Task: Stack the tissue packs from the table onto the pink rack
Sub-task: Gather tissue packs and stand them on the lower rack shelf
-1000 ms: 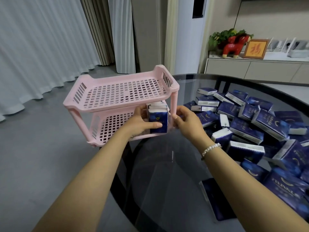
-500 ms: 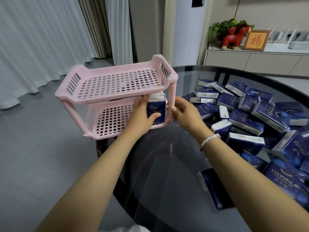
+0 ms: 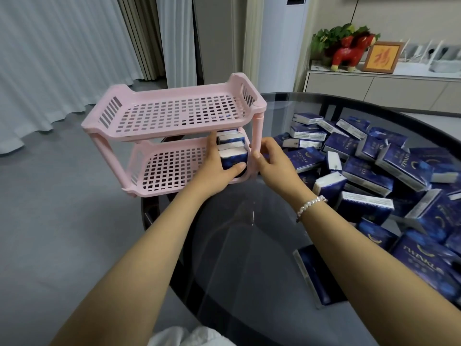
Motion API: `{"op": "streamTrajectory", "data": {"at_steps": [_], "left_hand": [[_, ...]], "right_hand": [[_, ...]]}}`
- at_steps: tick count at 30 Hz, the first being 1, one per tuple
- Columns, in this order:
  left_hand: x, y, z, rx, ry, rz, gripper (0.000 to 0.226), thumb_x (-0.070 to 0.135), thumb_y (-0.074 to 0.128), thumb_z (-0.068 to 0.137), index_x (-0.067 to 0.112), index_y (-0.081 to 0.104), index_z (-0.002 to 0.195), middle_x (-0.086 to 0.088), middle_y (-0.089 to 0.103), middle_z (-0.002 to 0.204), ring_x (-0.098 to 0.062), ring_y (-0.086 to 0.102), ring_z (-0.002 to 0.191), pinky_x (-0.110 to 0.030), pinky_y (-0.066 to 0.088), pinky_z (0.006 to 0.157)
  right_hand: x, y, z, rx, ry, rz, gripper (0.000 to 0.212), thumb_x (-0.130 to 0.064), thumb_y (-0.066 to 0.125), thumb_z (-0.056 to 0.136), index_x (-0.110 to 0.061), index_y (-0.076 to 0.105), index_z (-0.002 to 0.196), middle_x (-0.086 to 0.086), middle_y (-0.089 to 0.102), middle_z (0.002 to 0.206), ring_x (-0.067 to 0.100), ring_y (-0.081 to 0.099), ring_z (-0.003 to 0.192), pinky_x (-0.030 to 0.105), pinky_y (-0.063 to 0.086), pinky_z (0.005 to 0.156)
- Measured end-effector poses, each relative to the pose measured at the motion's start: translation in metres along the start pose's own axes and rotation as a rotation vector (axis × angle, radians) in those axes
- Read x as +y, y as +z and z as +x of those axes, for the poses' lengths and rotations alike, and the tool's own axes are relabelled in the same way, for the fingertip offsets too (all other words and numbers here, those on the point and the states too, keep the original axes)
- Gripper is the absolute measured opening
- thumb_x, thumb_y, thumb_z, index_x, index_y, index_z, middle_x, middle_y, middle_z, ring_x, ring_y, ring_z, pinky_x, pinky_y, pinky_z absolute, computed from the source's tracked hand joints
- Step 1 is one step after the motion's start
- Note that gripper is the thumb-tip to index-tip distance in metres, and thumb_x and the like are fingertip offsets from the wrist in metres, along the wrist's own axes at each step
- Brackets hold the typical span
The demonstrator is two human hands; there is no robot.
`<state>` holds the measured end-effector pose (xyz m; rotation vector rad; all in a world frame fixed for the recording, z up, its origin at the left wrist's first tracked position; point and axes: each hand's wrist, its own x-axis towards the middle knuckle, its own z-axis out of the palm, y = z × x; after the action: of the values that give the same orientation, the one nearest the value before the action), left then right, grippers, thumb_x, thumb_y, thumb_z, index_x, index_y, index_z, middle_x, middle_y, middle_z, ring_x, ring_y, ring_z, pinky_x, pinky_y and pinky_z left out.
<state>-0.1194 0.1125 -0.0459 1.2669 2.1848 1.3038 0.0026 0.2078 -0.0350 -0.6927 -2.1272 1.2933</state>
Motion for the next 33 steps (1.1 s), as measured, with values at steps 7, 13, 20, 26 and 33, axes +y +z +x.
{"op": "streamTrajectory", "data": {"at_steps": [7, 13, 20, 26, 33], "left_hand": [[-0.010, -0.004, 0.015, -0.173, -0.185, -0.025, 0.102, 0.027, 0.064, 0.086, 0.030, -0.016, 0.149, 0.006, 0.034, 0.151, -0.015, 0.036, 0.135, -0.039, 0.028, 0.115], [-0.013, -0.003, 0.021, -0.223, -0.192, -0.010, 0.083, 0.022, 0.057, 0.093, 0.022, -0.001, 0.152, 0.004, 0.029, 0.153, -0.013, 0.030, 0.138, -0.024, 0.022, 0.110], [-0.017, -0.005, 0.025, -0.294, -0.180, 0.291, 0.076, 0.040, 0.046, 0.096, 0.022, -0.001, 0.153, 0.003, 0.007, 0.161, -0.021, 0.026, 0.142, -0.031, 0.020, 0.113], [-0.018, 0.002, 0.019, -0.240, -0.204, 0.439, 0.069, 0.047, 0.040, 0.096, 0.017, 0.012, 0.152, -0.006, 0.025, 0.156, -0.029, 0.035, 0.136, -0.040, 0.027, 0.114], [-0.021, -0.008, 0.014, -0.302, -0.174, 0.270, 0.085, 0.052, 0.052, 0.088, 0.025, 0.003, 0.153, 0.004, 0.006, 0.161, -0.020, 0.022, 0.144, -0.036, 0.020, 0.117]], "right_hand": [[-0.010, 0.001, 0.006, -0.185, 0.117, 0.186, 0.040, 0.000, 0.043, 0.087, -0.032, 0.053, 0.109, 0.003, 0.062, 0.116, 0.020, 0.059, 0.103, 0.040, 0.050, 0.088], [-0.002, 0.000, 0.009, -0.213, 0.119, 0.060, 0.045, -0.005, 0.044, 0.084, -0.020, 0.054, 0.125, 0.014, 0.063, 0.115, 0.032, 0.061, 0.099, 0.047, 0.051, 0.087], [0.004, 0.001, 0.012, -0.160, 0.059, -0.183, 0.041, -0.014, 0.051, 0.093, -0.020, 0.044, 0.133, -0.002, 0.058, 0.113, 0.015, 0.056, 0.097, 0.026, 0.045, 0.083], [0.000, 0.002, 0.011, -0.147, 0.070, -0.237, 0.039, -0.015, 0.052, 0.093, -0.014, 0.045, 0.131, -0.003, 0.055, 0.108, 0.012, 0.053, 0.096, 0.022, 0.040, 0.082], [0.003, 0.002, 0.010, -0.180, 0.085, -0.149, 0.043, -0.013, 0.051, 0.093, -0.020, 0.042, 0.135, 0.001, 0.059, 0.118, 0.018, 0.058, 0.105, 0.035, 0.050, 0.093]]}}
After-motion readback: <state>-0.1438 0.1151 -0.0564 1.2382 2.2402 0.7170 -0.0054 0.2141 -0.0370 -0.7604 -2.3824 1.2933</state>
